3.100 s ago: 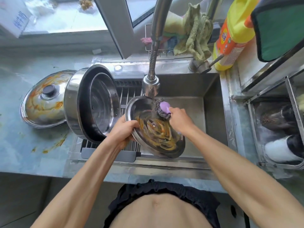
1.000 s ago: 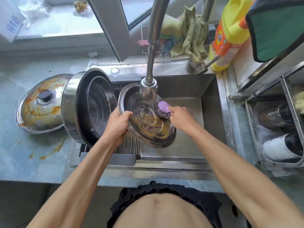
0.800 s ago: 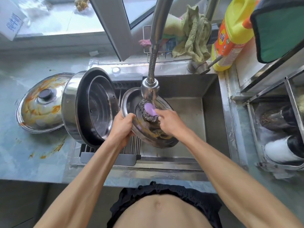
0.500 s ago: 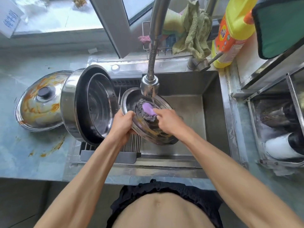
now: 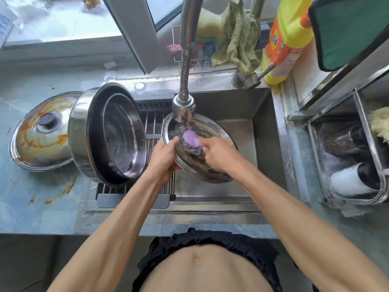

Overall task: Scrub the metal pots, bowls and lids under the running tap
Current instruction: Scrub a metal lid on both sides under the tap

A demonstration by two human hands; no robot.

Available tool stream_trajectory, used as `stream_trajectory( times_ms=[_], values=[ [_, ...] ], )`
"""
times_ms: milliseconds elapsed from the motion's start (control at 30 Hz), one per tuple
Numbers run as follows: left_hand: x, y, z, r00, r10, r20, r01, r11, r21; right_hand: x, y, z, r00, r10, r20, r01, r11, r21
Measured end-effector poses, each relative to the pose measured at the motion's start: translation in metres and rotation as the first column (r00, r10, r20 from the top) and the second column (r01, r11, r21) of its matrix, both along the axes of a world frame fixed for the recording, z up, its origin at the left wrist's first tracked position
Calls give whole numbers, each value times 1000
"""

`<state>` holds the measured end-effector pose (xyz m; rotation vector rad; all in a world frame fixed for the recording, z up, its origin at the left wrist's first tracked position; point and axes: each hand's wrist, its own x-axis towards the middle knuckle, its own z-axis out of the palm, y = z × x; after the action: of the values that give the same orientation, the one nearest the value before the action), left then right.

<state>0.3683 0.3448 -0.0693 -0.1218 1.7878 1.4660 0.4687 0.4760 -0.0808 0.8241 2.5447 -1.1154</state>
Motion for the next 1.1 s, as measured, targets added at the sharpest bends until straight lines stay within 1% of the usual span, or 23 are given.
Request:
stream_trajectory(
  times_ms=[67,133,200,233,300,333,367,400,467,500,533,600,633,700,767,800,867,900,933,967,1033,1067,1100],
  values=[
    [2,4,-1,999,29,22,-30,999,36,1,-4,6,998,17,-57,-19,999,-39],
    [2,5,0,1000,0,19,-1,999,53,4,13,3,999,-42,11,42,999,-8],
    [3,5,-1,1000,-28,5,27,999,34,7,22,-1,992,-93,87,90,995,36],
    [4,6,-1,1000,-18,4,18,1000,19,6,15,2,994,-71,83,69,997,27],
    [1,7,-3,1000,29,10,-29,1000,11,0,-7,9,1000,13,4,-13,1000,-26],
    [0,6,-5,999,44,13,-45,999,23,0,-13,9,999,16,-42,-19,997,-79],
    [-2,4,-5,999,53,7,-53,998,40,0,-8,9,998,-9,-55,3,992,-124],
    [-2,2,-5,999,52,-2,-52,997,56,1,2,8,998,-50,-34,45,990,-136],
    [-3,-1,-3,999,34,-32,-32,998,59,3,21,2,993,-111,37,114,990,-83],
    [-3,0,-5,999,32,-41,-30,998,55,2,21,1,993,-100,55,102,994,-44],
    [-3,2,-5,998,41,-45,-39,998,51,0,12,4,998,-57,36,58,998,-29],
    [-4,6,-3,994,100,-40,-98,994,52,-6,-11,11,998,33,-51,-37,997,-63],
    [-5,4,-3,992,122,-39,-119,991,59,-7,-15,12,997,28,-75,-35,994,-101],
    [-6,-1,-3,993,110,-51,-106,991,82,-5,0,7,999,-36,-25,33,993,-110],
    [-4,-6,-2,994,82,-76,-76,994,81,1,10,-1,997,-65,38,67,996,-59],
    [-4,-7,-3,992,88,-87,-81,994,74,2,5,0,998,-49,38,51,998,-43],
    [-6,-7,-6,988,120,-92,-114,991,68,0,-17,8,999,25,-21,-27,996,-83],
    [-7,-7,-6,986,138,-88,-133,989,69,0,-25,11,997,40,-58,-47,992,-119],
    [-7,-8,-6,985,144,-94,-137,988,71,1,-25,10,997,20,-72,-29,991,-133],
    [-7,-9,-6,985,135,-109,-128,989,72,1,-18,6,998,-14,-59,7,992,-124],
    [-6,-11,-6,983,99,-154,-89,993,72,5,-5,-2,999,-50,21,51,996,-78],
    [-7,-12,-5,979,102,-174,-91,993,69,5,-8,-1,999,-38,40,40,997,-68],
    [-7,-10,-5,976,115,-187,-103,992,69,4,-14,3,1000,-13,22,15,997,-80]
  ],
)
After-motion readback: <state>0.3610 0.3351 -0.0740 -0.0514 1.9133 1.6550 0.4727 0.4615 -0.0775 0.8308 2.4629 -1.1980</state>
